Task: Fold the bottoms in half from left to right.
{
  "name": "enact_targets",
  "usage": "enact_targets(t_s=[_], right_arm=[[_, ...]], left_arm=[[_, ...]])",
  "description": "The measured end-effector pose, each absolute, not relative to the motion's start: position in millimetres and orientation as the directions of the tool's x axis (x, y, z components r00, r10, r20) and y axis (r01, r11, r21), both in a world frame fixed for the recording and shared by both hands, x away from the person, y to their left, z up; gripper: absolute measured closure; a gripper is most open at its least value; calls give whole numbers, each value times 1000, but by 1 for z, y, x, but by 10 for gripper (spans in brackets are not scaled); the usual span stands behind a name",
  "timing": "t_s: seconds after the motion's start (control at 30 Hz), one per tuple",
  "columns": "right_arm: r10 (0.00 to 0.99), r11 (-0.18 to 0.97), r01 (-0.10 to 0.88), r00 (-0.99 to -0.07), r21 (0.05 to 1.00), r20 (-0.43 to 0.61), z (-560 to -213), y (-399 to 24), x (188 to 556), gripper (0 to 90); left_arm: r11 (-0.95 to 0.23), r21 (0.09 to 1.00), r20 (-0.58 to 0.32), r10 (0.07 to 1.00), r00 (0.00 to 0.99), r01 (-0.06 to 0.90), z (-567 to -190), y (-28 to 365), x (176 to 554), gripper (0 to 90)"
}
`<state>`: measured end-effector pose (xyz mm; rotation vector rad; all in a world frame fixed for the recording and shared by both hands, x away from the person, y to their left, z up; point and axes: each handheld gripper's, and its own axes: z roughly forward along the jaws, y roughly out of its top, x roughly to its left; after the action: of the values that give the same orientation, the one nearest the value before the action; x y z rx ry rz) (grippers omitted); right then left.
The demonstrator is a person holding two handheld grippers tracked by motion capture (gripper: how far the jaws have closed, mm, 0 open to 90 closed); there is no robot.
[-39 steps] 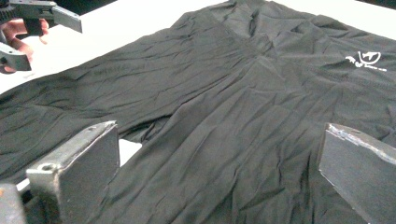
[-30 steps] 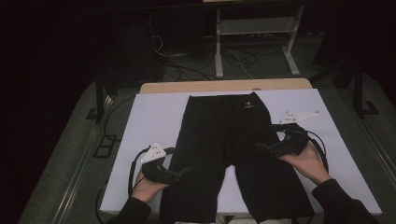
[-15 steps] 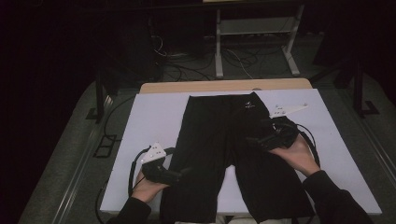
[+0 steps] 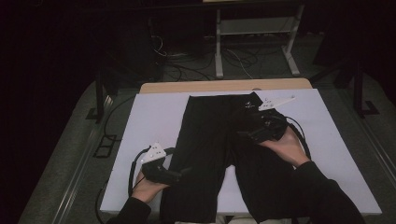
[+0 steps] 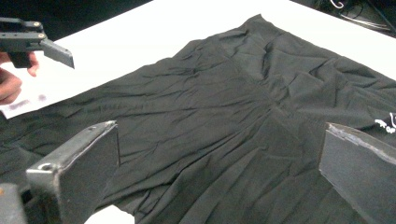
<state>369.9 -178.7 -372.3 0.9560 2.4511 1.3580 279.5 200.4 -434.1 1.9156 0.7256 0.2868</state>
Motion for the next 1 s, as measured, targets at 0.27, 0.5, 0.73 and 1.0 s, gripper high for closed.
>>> enact_targets(t_s=[0.27, 0.5, 0.73, 1.0], right_arm=[[621, 373, 451, -771, 811, 143, -370, -171, 383, 0], [633, 372, 459, -761, 807, 142, -369, -165, 396, 0], [643, 359, 465, -752, 809, 147, -367, -161, 407, 0], [652, 364, 473, -745, 802, 143, -367, -153, 421, 0]], left_arm=[[-298, 885, -118, 600, 791, 358, -434, 200, 280, 0], [-296, 887, -115, 602, 790, 355, -434, 201, 280, 0], [-298, 886, -116, 599, 792, 355, -434, 200, 280, 0], [-299, 886, -115, 598, 793, 354, -434, 200, 280, 0]])
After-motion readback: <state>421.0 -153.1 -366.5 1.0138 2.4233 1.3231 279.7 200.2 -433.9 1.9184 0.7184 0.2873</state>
